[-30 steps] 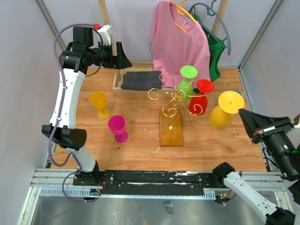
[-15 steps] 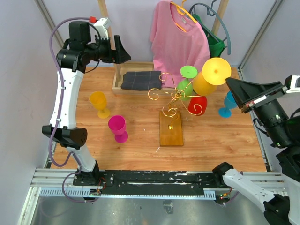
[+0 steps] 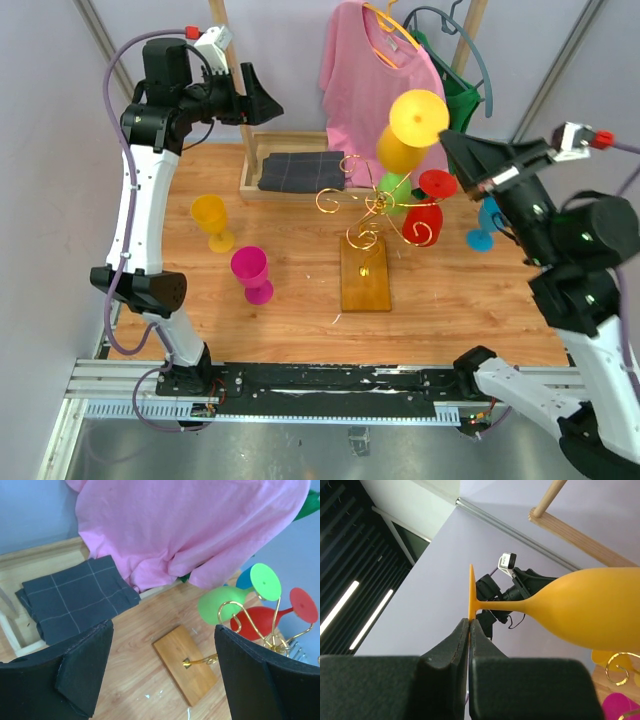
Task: Take the wine glass off the wine glass rack
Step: Place the wine glass at the center of the board.
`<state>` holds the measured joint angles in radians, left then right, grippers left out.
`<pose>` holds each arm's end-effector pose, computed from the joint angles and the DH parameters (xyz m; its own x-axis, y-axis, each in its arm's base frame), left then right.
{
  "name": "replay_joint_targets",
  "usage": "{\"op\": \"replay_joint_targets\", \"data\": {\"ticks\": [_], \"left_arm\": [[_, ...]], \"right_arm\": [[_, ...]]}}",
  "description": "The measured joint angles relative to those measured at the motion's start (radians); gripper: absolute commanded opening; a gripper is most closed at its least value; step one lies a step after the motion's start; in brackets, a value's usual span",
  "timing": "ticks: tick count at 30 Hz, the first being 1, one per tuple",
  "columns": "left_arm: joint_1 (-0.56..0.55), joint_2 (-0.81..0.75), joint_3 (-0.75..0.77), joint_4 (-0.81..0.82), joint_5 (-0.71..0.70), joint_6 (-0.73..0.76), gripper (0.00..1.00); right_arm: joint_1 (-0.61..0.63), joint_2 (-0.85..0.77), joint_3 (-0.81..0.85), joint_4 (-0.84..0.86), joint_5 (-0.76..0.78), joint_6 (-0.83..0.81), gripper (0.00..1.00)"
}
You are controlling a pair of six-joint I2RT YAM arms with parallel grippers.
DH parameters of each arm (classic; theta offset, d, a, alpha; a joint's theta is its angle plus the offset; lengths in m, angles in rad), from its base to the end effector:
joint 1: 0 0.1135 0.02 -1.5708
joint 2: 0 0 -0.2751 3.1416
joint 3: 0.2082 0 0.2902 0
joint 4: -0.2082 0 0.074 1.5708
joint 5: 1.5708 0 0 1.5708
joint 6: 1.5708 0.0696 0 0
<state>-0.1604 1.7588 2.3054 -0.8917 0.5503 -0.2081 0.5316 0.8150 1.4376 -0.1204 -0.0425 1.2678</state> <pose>0.3972 -0.1011 0.5375 -0.4552 -0.1047 -0.8842 0.5395 0.7575 -0.3675 0.1302 0.0800 0.5971 -0.3902 0.8768 -0.2810 -0.5567 0.0184 0.8305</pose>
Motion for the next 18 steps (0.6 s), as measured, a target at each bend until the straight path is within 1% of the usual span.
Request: {"op": "replay_joint_targets", "data": {"ticks": [4, 7, 9, 11, 14, 18], "left_arm": [[0.001, -0.021, -0.037, 0.066, 0.012, -0.048, 0.88], [0.012, -0.062, -0.115, 0.134, 0.041, -0.113, 0.88], [0.033, -0.102, -0.195, 0.204, 0.079, -0.174, 0.88], [0.068, -0.15, -0.299, 0.3, 0.127, -0.259, 0.89], [0.131, -0.222, -0.473, 0.48, 0.209, -0.433, 0.9], [0.177, -0.259, -0.629, 0.72, 0.292, -0.649, 0.9]], "right_arm": [[0.0, 0.126, -0.011, 0.163, -0.054, 0.032, 0.01], [0.0, 0.223, -0.006, 0.264, -0.093, 0.058, 0.01], [0.0, 0.283, 0.005, 0.33, -0.118, 0.081, 0.0], [0.0, 0.327, 0.014, 0.392, -0.14, 0.105, 0.01], [0.0, 0.372, 0.028, 0.473, -0.162, 0.139, 0.01], [0.0, 0.415, 0.062, 0.572, -0.184, 0.171, 0.01]]}}
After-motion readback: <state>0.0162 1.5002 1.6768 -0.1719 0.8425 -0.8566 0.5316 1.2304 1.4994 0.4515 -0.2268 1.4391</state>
